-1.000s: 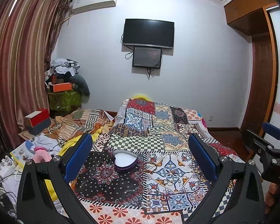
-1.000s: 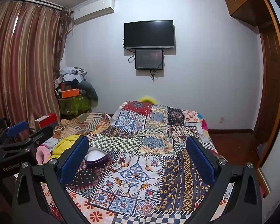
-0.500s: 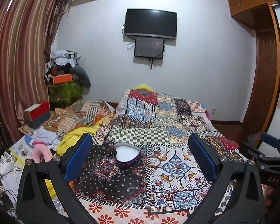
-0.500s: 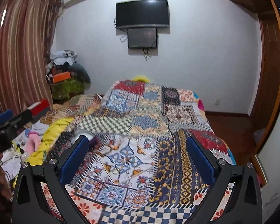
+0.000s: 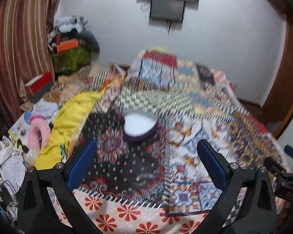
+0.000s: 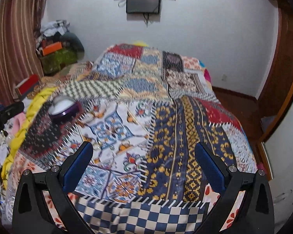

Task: Organize jewelry
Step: 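Lower both tools toward the jewelry scattered beside the purple heart tin, then grasp the red beaded bracelet with the left tool while the right tool grasps a silver earring, then carry both items over the purple heart tin and open both tools to drop them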

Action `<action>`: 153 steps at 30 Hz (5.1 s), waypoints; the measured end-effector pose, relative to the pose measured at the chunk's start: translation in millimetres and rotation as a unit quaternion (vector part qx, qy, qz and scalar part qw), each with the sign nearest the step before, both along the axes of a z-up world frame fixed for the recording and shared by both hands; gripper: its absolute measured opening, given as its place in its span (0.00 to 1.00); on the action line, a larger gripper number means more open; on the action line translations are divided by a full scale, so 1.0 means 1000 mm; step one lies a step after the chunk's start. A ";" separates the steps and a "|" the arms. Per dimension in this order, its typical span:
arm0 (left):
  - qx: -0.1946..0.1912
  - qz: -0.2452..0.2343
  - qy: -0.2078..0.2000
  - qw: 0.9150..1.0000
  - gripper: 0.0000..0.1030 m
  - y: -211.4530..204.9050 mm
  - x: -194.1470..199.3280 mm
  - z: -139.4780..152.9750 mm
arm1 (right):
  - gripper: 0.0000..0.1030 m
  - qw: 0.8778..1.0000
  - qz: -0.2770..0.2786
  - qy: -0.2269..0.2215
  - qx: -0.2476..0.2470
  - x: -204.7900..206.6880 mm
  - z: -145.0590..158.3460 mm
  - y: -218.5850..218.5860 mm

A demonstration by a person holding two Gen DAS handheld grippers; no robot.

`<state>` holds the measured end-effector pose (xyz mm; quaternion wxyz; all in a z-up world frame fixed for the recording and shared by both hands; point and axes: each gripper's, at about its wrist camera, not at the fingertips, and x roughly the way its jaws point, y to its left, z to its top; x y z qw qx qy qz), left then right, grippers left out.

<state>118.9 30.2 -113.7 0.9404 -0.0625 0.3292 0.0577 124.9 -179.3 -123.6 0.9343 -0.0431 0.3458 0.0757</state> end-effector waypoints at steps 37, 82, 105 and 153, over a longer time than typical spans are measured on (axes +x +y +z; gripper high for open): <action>-0.063 -0.188 0.160 0.967 0.34 -0.065 0.044 -0.104 | 1.00 0.995 0.039 0.081 0.039 0.030 -0.038 -0.007; -0.047 -0.102 0.062 0.992 0.06 -0.017 0.035 -0.050 | 0.10 0.986 0.083 0.130 0.062 0.075 -0.073 0.047; -0.018 -0.053 -0.048 0.997 0.06 0.022 0.030 0.025 | 0.10 0.987 0.123 -0.012 0.098 0.072 0.041 0.079; -0.078 -0.083 0.053 0.992 0.11 0.080 0.142 -0.042 | 0.10 0.951 0.276 0.124 0.064 0.166 -0.027 0.204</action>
